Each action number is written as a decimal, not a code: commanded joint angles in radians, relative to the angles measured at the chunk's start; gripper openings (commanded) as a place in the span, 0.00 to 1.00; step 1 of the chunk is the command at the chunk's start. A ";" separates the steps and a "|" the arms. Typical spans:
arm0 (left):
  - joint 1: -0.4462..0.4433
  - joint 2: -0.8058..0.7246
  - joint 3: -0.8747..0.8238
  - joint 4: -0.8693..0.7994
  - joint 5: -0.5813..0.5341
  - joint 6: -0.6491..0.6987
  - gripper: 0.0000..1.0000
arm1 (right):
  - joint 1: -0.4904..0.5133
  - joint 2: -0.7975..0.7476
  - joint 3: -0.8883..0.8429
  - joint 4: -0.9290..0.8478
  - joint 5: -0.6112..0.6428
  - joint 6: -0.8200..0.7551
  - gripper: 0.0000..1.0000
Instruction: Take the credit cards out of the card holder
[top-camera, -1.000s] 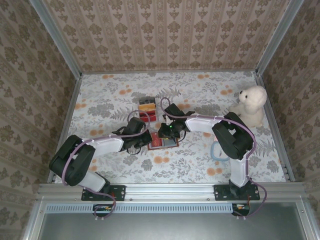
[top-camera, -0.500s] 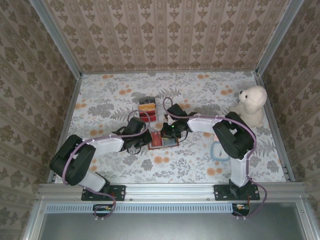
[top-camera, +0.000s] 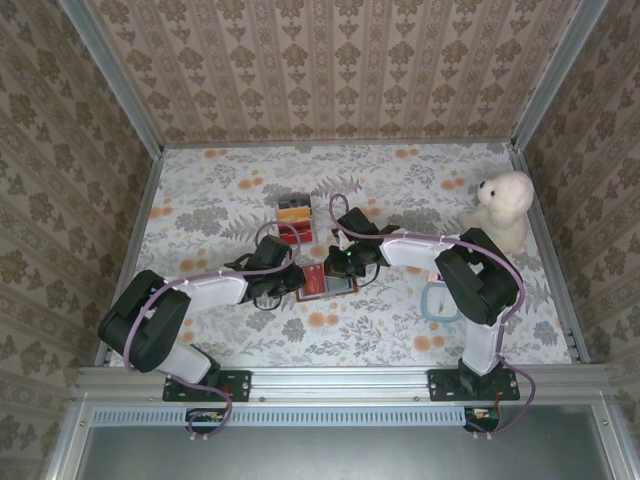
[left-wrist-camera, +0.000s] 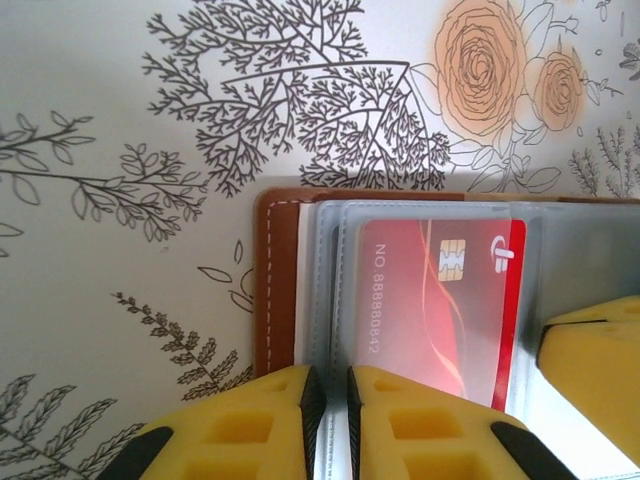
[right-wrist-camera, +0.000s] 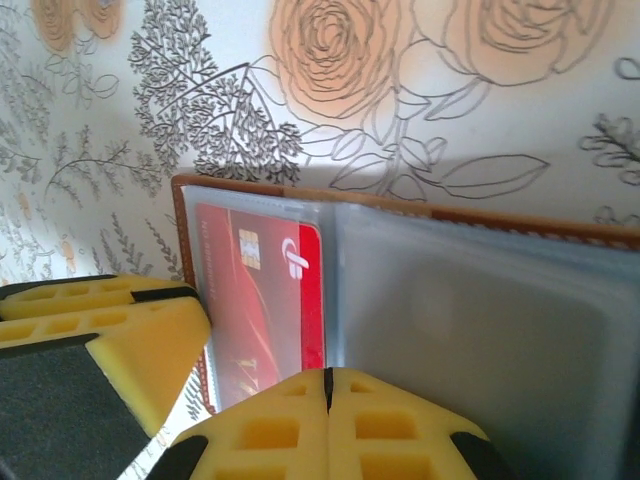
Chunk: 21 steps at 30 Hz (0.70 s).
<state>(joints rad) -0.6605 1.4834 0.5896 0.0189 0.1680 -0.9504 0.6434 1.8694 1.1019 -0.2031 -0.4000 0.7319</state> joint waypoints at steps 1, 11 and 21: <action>-0.004 -0.002 -0.001 -0.102 -0.017 0.007 0.18 | -0.008 -0.027 -0.002 -0.074 0.055 -0.016 0.00; -0.005 0.016 0.003 -0.098 -0.021 0.021 0.09 | -0.009 0.004 0.022 -0.029 -0.095 -0.032 0.13; -0.005 0.041 0.001 -0.087 -0.008 0.025 0.09 | -0.009 0.058 0.046 -0.055 -0.124 -0.045 0.18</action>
<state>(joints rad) -0.6605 1.4876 0.5949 0.0051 0.1646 -0.9463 0.6373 1.8992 1.1175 -0.2359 -0.4896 0.7074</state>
